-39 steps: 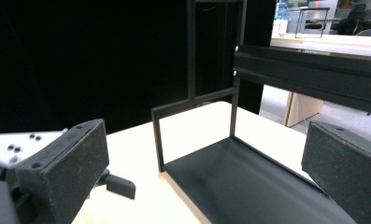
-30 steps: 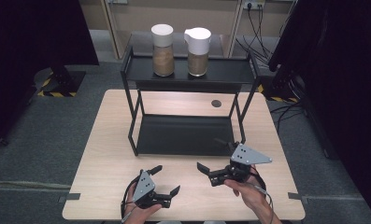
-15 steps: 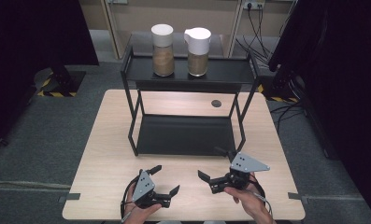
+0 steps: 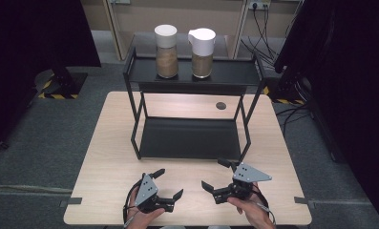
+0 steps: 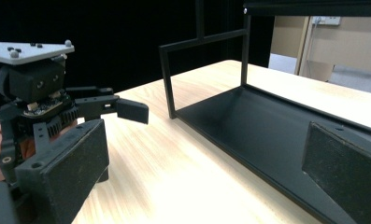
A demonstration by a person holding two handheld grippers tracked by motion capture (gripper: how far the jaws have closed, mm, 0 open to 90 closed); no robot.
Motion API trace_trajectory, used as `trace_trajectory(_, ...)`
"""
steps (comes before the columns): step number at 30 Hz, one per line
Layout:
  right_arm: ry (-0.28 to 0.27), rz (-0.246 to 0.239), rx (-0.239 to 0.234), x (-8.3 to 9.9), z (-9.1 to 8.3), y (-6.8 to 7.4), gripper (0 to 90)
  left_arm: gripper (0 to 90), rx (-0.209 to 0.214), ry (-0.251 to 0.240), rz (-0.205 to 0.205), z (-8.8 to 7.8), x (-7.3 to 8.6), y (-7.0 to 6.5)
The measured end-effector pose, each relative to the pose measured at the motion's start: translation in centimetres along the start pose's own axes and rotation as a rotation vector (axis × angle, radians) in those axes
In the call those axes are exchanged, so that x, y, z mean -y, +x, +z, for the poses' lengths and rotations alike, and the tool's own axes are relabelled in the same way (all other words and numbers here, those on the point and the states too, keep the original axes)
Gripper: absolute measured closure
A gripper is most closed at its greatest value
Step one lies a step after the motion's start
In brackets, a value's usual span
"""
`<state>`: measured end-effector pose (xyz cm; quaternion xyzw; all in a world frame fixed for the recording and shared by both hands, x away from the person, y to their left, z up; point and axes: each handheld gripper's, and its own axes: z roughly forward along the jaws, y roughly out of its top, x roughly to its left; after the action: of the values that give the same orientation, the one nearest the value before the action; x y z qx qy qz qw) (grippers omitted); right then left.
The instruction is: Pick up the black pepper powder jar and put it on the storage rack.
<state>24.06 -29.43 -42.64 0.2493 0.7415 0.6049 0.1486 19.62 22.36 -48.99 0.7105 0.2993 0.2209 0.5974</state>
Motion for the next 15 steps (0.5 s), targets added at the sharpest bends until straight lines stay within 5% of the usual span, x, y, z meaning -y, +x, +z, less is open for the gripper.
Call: trace_trajectory(15, 0.031, 0.026, 0.014, 1.6, -0.2, -0.2, 1.5, 4.0, 0.002, -0.002, 0.004, -0.1, -0.1, 0.0)
